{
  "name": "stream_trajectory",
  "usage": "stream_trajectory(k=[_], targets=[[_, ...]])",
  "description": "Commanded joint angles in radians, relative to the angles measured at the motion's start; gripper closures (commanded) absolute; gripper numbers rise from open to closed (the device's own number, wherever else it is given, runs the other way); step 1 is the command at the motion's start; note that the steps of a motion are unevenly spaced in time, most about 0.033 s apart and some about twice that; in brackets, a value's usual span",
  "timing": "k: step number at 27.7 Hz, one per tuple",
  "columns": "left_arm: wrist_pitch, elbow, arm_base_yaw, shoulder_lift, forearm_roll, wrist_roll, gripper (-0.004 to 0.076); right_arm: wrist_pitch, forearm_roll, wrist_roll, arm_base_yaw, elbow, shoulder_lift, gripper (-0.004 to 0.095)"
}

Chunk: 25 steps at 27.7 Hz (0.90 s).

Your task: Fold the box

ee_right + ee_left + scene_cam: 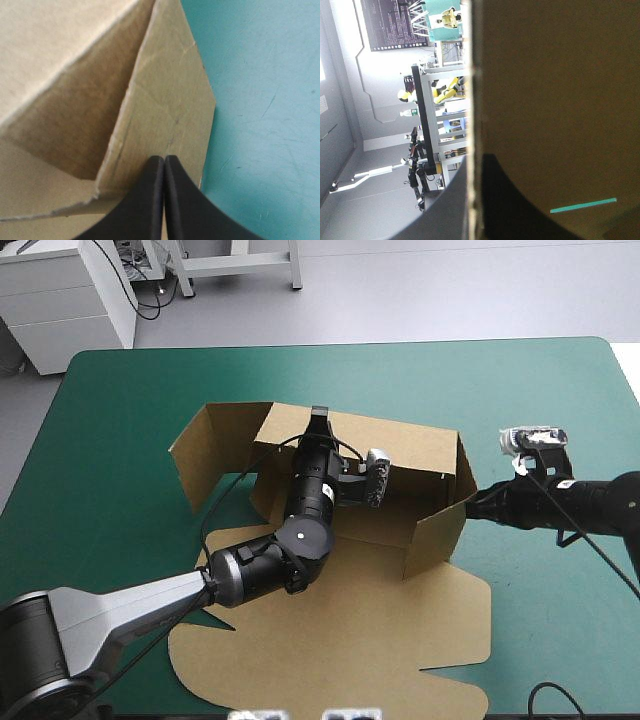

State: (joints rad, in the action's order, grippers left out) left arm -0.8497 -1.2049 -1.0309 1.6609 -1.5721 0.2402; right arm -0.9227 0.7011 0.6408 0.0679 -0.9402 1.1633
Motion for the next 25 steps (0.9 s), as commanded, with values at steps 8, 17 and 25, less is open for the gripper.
stream_trajectory(k=[8,17,25], targets=[[-0.042,-0.028,-0.004,-0.053,-0.071,0.013,0.0731,0.061,0.176,0.315,0.005,0.148,-0.102,0.0892],[-0.037,-0.028,-0.004,-0.053,-0.071,0.013,0.0731,0.008,0.169,0.365,0.005,0.148,-0.070,0.0482],[-0.033,-0.028,-0.004,-0.053,-0.073,0.013,0.0731,0.056,0.173,0.341,0.005,0.156,-0.070,0.0233]])
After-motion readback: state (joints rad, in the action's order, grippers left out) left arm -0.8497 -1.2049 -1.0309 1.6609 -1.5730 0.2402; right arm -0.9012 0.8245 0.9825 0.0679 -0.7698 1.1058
